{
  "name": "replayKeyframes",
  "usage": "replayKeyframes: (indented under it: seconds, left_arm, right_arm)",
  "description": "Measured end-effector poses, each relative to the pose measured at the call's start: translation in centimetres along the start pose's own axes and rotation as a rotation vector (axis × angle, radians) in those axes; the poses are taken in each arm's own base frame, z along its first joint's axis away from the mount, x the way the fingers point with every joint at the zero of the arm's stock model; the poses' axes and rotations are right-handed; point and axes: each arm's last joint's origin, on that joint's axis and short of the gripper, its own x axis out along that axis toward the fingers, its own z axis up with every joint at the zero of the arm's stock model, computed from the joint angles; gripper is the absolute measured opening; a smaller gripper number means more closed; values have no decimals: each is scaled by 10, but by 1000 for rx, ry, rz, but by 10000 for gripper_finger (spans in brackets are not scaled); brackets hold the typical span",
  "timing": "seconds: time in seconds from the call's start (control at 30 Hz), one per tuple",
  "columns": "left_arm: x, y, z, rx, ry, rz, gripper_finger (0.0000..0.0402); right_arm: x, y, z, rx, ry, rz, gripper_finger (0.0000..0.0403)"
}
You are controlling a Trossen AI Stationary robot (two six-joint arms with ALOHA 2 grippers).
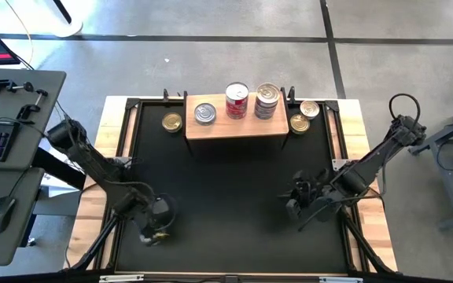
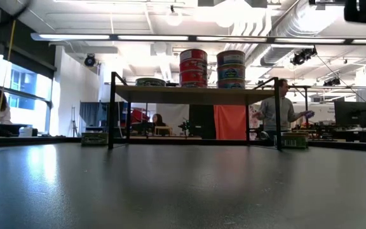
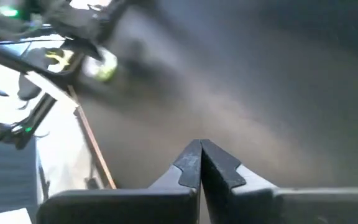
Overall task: Stack canned seafood by type on shelf
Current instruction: Stack the green tuna can on top of the green tuna can on the shelf
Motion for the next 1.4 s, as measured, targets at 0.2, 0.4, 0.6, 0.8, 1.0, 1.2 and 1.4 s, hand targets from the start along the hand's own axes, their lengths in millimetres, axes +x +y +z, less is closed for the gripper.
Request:
replayKeyframes:
  seconds: [0.2, 0.4, 0.6, 0.8, 1.0, 1.2, 1.4]
  left_arm:
    - [16, -10, 56, 20, -215, -122, 0]
    - [29, -18, 117, 49, -413, -124, 0]
    - [28, -41, 171, 173, -489, -93, 0]
    - [-7, -58, 192, 367, -502, -89, 0]
    - [-51, -52, 163, 440, -553, -16, 0]
    - [-22, -49, 110, 446, -569, 60, 0]
    - [21, -63, 102, 591, -595, 101, 0]
  right_arm:
    - [-7, 7, 5, -38, 8, 22, 0]
    - [-6, 7, 1, -16, 53, 15, 0]
    - [12, 11, -11, 4, 97, -22, 0]
    - [59, 20, -28, -30, 169, -39, 0]
    - [119, 22, -34, -123, 307, 24, 0]
    - [171, 15, -24, -79, 290, 83, 0]
    - [193, -7, -11, -77, 290, -23, 0]
